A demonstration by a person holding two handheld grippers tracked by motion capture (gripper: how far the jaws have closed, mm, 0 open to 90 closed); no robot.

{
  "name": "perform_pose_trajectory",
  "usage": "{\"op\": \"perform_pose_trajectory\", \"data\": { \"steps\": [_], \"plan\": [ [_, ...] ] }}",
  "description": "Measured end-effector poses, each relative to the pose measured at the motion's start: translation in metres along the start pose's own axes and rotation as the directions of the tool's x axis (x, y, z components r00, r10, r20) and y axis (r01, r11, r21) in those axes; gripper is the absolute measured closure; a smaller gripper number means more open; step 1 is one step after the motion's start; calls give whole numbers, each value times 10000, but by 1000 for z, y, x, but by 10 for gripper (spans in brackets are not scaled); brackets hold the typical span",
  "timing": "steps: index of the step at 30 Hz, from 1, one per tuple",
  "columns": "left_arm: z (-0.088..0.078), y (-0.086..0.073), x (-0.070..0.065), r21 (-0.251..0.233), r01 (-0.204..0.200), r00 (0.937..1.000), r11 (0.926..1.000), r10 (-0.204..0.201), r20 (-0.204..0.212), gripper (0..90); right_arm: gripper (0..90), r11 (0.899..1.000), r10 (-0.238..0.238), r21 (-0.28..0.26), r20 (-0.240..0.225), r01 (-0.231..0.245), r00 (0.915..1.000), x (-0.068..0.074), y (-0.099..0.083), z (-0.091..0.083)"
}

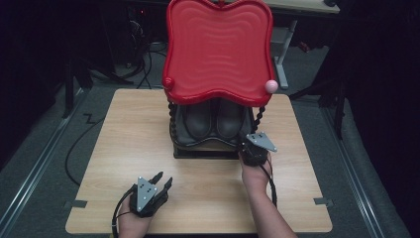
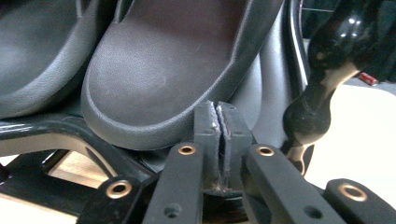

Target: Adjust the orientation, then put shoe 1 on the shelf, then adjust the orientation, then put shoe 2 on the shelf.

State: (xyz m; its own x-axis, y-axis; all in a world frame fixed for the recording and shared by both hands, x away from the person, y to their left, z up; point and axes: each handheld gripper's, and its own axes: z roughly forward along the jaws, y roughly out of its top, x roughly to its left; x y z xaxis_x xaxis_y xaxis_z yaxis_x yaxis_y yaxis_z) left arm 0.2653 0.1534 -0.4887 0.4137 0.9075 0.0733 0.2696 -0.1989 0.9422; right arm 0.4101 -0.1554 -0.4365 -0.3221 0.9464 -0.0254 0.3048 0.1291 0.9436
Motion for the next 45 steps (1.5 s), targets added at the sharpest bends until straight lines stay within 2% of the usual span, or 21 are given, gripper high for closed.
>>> {"op": "perform_pose_trajectory", "data": {
  "steps": [4, 6, 11, 14, 17, 22, 25, 28, 32, 34, 36, 39, 42, 45],
  "plan": [
    [4, 0, -1, 65, -43, 10000, 10000, 43, 33, 600, 827, 9999, -144, -75, 22, 145, 9999, 0, 0, -2],
    [7, 1, -2, 87, -128, 9999, 9999, 127, 40, 600, 810, 9997, -65, -226, -93, 63, 9999, -2, 0, -9],
    [12, 3, -4, 103, -125, 9999, 9999, 124, 112, 597, 787, 9987, -258, -440, -235, 247, 9994, -5, -4, -24],
    [15, 3, -4, 125, -35, 9998, 9999, 33, 171, 595, 784, 9992, -302, -250, -77, 300, 9995, -6, -2, -20],
    [14, 3, -5, 108, -114, 9997, 9999, 112, 201, 595, 785, 9995, -314, -12, 87, 314, 9995, -6, -1, -10],
    [12, -3, -2, 227, 130, 9990, 9997, -140, 420, 595, 785, 9997, -242, 96, 207, 240, 9995, -5, -1, -4],
    [14, -3, -1, 249, -87, 9992, 9997, 77, 394, 595, 787, 9993, -317, 180, 184, 313, 9993, -3, 0, 0],
    [14, 2, -4, 109, -74, 9988, 9999, 68, 479, 595, 799, 9982, -564, 206, 303, 558, 9979, 1, 0, 0],
    [16, 4, -10, 98, -173, 9980, 9998, 166, 611, 593, 800, 9990, -398, 229, 203, 393, 9990, 2, 0, -2],
    [18, 4, -11, 162, -250, 9979, 9996, 240, 597, 593, 808, 9985, -487, 239, 145, 483, 9987, 2, 0, -1],
    [19, 4, -11, 199, -228, 9982, 9995, 216, 556, 590, 781, 9983, -548, 226, 144, 545, 9984, 3, 0, -2],
    [16, 4, -6, 162, -125, 9988, 9998, 117, 475, 580, 738, 9983, -577, 59, 84, 576, 9983, -3, -2, -15],
    [15, 3, 5, 100, 35, 9998, 9999, -37, 197, 574, 645, 9994, -270, -213, -52, 269, 9996, -16, -10, -35],
    [13, 1, 18, 56, 238, 9997, 9997, -238, -91, 557, 488, 9988, -441, -229, 82, 443, 9990, -38, -35, -65]
  ]
}}
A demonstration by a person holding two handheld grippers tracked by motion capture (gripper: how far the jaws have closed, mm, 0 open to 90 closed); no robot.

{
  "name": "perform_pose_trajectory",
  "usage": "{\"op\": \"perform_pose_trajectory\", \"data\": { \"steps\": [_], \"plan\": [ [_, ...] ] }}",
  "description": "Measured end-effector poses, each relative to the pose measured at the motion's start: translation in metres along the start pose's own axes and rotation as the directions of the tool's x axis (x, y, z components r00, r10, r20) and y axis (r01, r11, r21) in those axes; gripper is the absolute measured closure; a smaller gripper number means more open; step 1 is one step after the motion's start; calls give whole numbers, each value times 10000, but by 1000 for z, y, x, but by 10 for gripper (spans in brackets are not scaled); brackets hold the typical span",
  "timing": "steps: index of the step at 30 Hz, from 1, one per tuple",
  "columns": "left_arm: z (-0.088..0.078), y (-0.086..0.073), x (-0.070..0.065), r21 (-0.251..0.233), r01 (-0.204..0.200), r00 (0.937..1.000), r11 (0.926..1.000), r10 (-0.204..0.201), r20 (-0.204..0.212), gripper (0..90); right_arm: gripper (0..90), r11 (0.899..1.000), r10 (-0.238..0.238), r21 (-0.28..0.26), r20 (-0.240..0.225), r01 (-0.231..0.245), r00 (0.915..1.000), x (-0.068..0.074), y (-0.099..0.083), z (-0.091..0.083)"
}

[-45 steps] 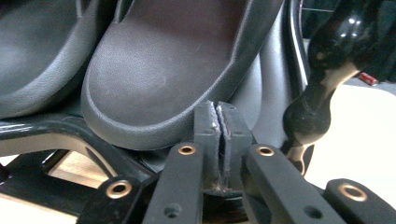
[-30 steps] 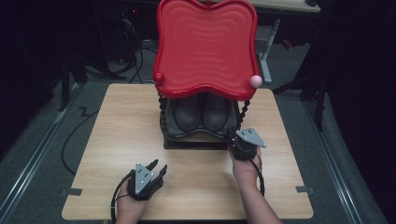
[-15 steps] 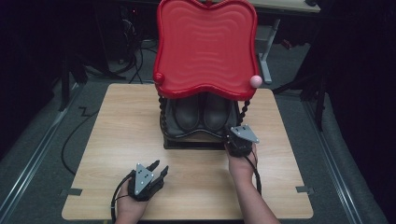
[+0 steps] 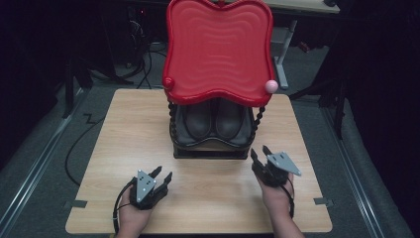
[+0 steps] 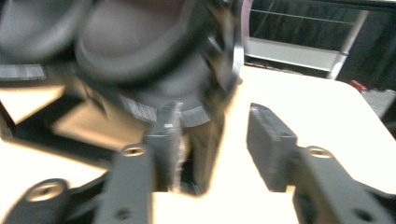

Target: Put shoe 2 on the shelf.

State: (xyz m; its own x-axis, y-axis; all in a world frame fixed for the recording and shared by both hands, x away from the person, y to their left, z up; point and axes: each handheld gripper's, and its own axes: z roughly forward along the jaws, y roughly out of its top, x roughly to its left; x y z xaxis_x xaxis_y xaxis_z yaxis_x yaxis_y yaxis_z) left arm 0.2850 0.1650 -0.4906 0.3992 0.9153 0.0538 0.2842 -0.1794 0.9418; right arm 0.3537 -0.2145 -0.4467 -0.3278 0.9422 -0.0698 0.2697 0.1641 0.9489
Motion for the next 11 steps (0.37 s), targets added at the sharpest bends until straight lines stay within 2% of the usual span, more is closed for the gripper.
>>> {"op": "perform_pose_trajectory", "data": {
  "steps": [1, 4, 5, 7, 8, 9, 11],
  "plan": [
    [-1, -1, 4, 37, 57, 9999, 10000, -57, -84, 555, 456, 9999, -129, 78, 38, 129, 9999, -5, -7, -5],
    [-6, -5, 15, 67, 200, 9991, 9998, -198, -373, 534, 341, 9967, -286, 775, 417, 253, 9987, -27, -34, -24],
    [-8, -6, 19, 110, 173, 9986, 9998, -167, -497, 524, 322, 9949, -204, 996, 440, 159, 9988, -32, -39, -26],
    [-11, -9, 26, 232, 144, 9973, 9996, -127, -730, 496, 281, 9869, 250, 1588, 301, -295, 9992, -46, -48, -31],
    [-13, -11, 30, 345, 224, 9969, 9992, -197, -756, 480, 253, 9822, 423, 1814, 373, -484, 9984, -51, -52, -32],
    [-14, -13, 34, 407, 338, 9966, 9986, -306, -771, 457, 226, 9793, 412, 1964, 436, -490, 9982, -54, -55, -32],
    [-19, -17, 40, 486, 319, 9940, 9983, -267, -1059, 438, 201, 9732, 610, 2188, 502, -706, 9969, -57, -57, -29]
  ]
}}
